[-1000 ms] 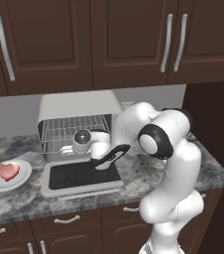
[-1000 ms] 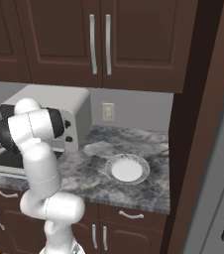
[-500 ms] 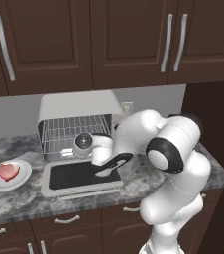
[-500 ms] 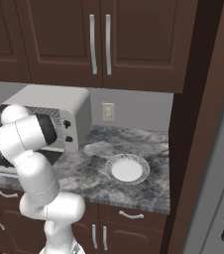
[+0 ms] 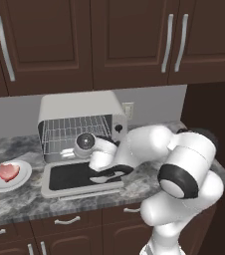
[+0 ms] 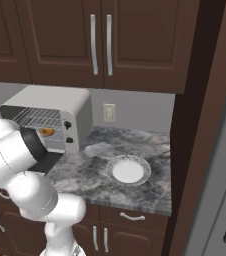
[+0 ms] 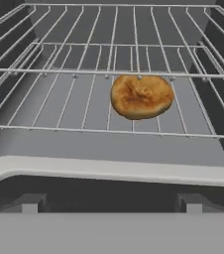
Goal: Open the toaster oven door. Place the bread on the bottom rack in the toaster oven and place the steak on the top rack.
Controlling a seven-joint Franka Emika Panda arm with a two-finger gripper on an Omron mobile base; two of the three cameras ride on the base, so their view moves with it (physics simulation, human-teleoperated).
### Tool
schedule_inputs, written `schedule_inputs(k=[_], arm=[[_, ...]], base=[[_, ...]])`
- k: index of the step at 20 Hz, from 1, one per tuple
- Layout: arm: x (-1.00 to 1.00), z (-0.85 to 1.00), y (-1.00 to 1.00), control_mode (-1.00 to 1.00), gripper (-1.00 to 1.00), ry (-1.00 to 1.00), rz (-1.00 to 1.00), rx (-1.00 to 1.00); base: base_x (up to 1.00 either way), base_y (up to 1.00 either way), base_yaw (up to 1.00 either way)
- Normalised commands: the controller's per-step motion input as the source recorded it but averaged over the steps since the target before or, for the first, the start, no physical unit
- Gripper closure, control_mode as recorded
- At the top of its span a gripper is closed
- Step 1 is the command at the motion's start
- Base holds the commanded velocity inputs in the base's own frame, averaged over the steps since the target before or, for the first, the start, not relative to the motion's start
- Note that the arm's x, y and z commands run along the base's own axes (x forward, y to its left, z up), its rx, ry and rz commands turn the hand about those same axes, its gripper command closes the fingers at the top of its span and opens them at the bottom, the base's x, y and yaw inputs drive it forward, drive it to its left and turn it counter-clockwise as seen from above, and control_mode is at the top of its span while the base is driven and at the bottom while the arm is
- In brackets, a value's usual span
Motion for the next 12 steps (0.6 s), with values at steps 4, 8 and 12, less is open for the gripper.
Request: schedule_inputs(k=[4,8,12], arm=[[-0.12,0.46,0.10,-1.00,-1.00,0.00,0.14,-0.10],[0.00,0.46,0.19,-1.00,-1.00,-0.01,0.12,-0.15],[0.00,0.27,0.24,-1.00,-1.00,-0.06,0.06,-0.24]], base=[[0.00,0.00,0.00],[0.00,0.00,0.00],[0.00,0.00,0.00]])
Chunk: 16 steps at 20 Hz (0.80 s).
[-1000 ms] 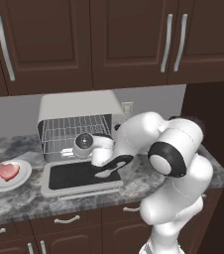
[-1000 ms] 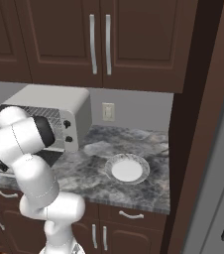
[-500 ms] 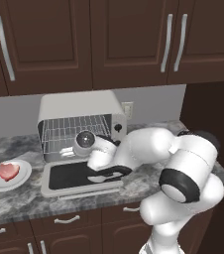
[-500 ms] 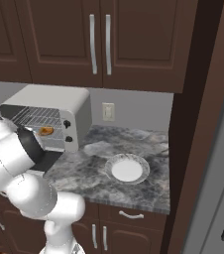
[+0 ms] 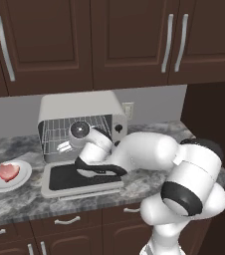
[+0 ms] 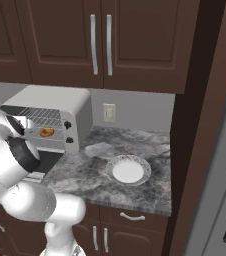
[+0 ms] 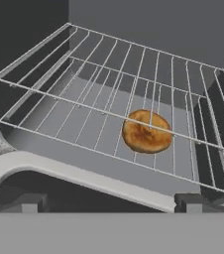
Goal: Open the toaster oven door. Place the bread on the bottom rack in the toaster oven and place the steak on the top rack.
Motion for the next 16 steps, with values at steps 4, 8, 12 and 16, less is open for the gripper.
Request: schedule_inputs(k=[4,8,12,16], arm=[[0.01,0.19,0.17,-1.00,-1.00,-0.09,0.01,-0.22],[0.00,0.09,0.12,-1.00,-1.00,-0.08,0.06,-0.22],[0.07,0.00,0.00,-1.00,-1.00,0.00,0.02,-0.07],[0.01,-0.04,-0.06,-1.00,-1.00,-0.01,0.22,-0.09]], base=[[0.00,0.00,0.00],[0.00,0.00,0.00],[0.00,0.00,0.00],[0.00,0.00,0.00]])
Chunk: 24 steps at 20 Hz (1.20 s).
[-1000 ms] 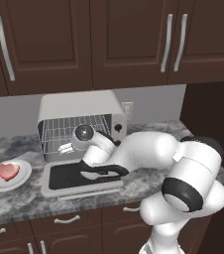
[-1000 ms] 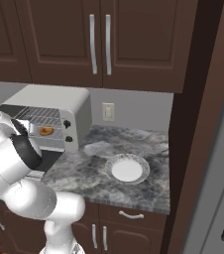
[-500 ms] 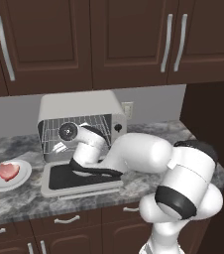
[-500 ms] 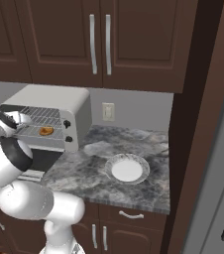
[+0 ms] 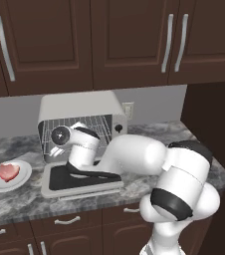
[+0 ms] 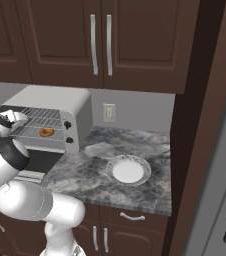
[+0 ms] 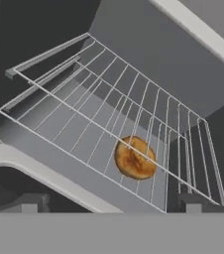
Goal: Open the toaster oven door. Place the bread on the bottom rack in the toaster oven and place the steak on the top rack.
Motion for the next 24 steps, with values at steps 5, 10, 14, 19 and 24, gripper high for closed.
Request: schedule_inputs(k=[5,10,14,19,24], arm=[[0.14,-0.10,-0.08,-1.00,-1.00,-0.04,0.17,-0.02],[0.25,-0.15,-0.07,-1.00,-1.00,0.00,0.06,-0.01],[0.29,-0.11,0.00,-1.00,-1.00,0.00,-0.01,0.00],[0.19,-0.04,0.04,-1.00,-1.00,0.01,-0.10,0.00],[0.10,-0.13,0.17,-1.00,-1.00,0.01,-0.14,-0.03]], base=[[0.00,0.00,0.00],[0.00,0.00,0.00],[0.00,0.00,0.00],[0.00,0.00,0.00],[0.00,0.00,0.00]])
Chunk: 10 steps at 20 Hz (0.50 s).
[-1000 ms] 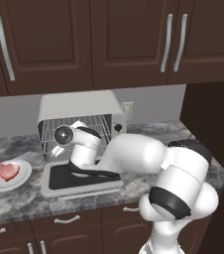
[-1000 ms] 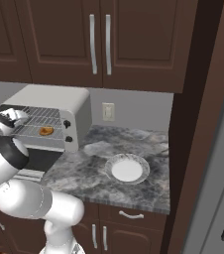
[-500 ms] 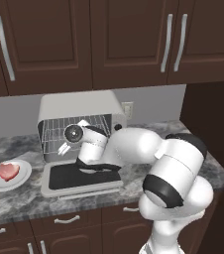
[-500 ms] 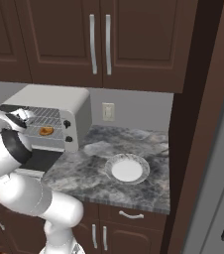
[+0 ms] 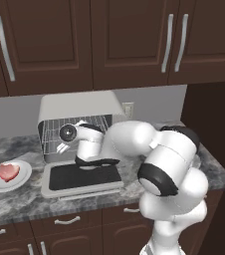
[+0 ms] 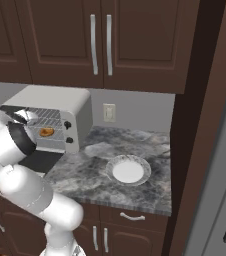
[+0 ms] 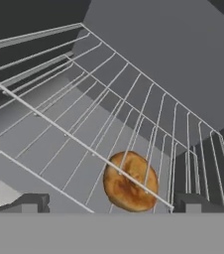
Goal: Open the toaster oven door. Place the bread on the bottom rack in the toaster oven and place the steak on the top rack.
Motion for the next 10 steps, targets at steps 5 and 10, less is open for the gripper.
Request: schedule_inputs(k=[5,10], arm=[[0.07,-0.10,0.14,-1.00,-1.00,0.00,-0.10,-0.03],[0.14,-0.27,0.02,-1.00,-1.00,0.00,-0.01,-0.06]], base=[[0.00,0.00,0.00],[0.00,0.00,0.00]])
